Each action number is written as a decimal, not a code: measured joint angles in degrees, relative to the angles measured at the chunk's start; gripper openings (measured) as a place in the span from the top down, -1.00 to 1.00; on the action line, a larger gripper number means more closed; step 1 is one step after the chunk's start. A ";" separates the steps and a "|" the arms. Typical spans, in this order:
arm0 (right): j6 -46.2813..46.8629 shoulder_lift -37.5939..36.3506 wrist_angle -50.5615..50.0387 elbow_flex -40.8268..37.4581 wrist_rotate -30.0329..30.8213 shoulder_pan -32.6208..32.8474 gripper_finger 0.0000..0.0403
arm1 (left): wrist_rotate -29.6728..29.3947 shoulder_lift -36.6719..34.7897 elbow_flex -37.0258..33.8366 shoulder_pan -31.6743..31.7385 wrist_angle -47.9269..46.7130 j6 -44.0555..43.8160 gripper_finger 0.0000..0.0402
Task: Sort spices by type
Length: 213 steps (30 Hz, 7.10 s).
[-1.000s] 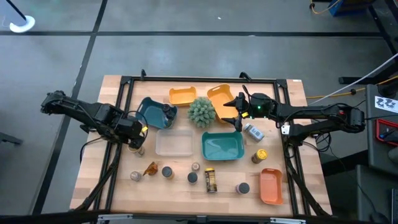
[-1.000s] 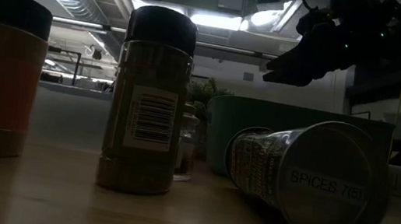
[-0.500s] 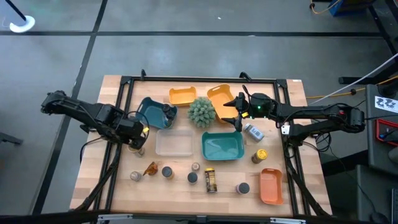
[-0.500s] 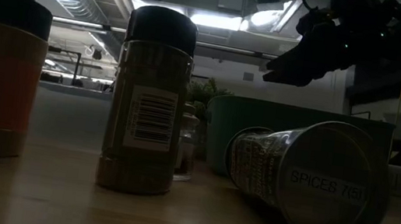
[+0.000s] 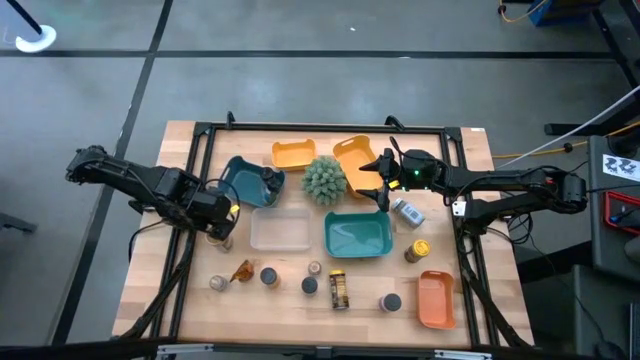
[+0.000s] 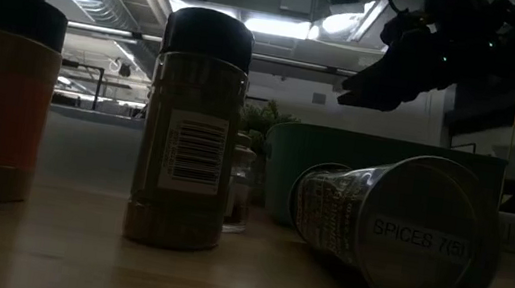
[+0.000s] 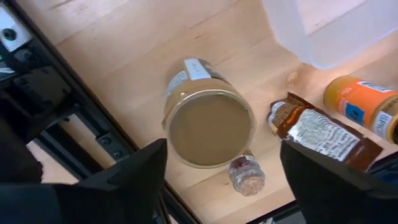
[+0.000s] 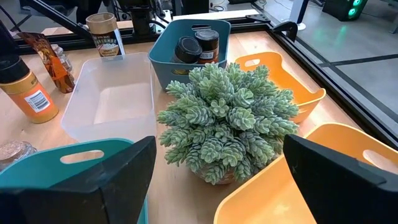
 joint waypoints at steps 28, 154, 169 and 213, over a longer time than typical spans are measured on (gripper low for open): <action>0.00 0.00 -0.01 0.00 -0.01 0.00 -0.74 | 0.20 10.19 0.00 -0.74 -0.64 4.51 -0.94; 0.00 -0.01 -0.83 -0.02 0.01 0.01 -0.74 | -10.67 -5.25 3.39 13.04 28.11 12.00 -0.31; 0.00 -0.02 -0.85 -0.02 0.00 0.01 -0.74 | -3.00 2.85 3.39 33.75 49.45 34.95 -0.32; 0.00 -0.01 -1.14 -0.02 0.01 0.01 -0.74 | -2.98 49.20 38.10 56.16 12.35 68.72 -0.33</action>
